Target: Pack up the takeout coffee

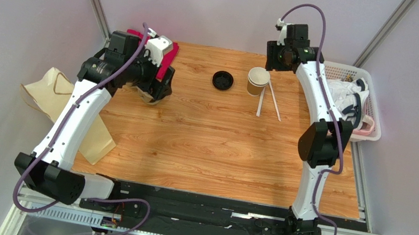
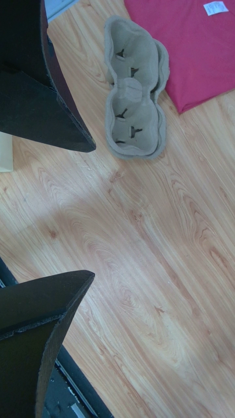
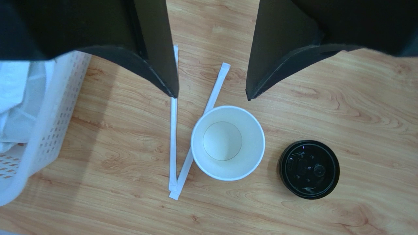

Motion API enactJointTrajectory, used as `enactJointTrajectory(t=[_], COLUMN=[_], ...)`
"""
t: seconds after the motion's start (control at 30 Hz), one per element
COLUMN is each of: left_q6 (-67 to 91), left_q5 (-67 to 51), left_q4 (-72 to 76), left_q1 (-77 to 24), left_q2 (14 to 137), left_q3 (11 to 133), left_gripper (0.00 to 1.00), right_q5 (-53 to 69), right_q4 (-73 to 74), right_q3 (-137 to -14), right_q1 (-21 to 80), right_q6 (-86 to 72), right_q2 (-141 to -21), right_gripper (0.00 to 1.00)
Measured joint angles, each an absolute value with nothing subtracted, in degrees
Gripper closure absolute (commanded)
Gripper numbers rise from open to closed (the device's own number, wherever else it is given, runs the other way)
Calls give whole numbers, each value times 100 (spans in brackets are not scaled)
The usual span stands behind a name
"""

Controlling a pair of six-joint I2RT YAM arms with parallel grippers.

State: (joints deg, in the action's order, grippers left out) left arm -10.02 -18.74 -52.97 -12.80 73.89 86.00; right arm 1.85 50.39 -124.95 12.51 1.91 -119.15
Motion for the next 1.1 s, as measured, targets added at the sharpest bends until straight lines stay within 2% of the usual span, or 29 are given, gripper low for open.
enactJointTrajectory(t=[0.37,0.9,1.1], left_q6=[-775,-760,-760], left_q5=[-1962,-2064,-2071], left_q4=[-5107,-5063,-5022], left_q1=[-1280,-1280,-1280], left_q2=[7636,7675,7675], left_q3=[8556,8547,8418], left_gripper=[1,1,1], right_q5=[75,-148,-139], right_q4=[5057,5030,5019], right_q3=[-12857,-13028,-13098], right_q1=[1273,1262,1214], right_q6=[156,154,130], right_q2=[-12707,-13262,-13458], right_gripper=[55,57,66])
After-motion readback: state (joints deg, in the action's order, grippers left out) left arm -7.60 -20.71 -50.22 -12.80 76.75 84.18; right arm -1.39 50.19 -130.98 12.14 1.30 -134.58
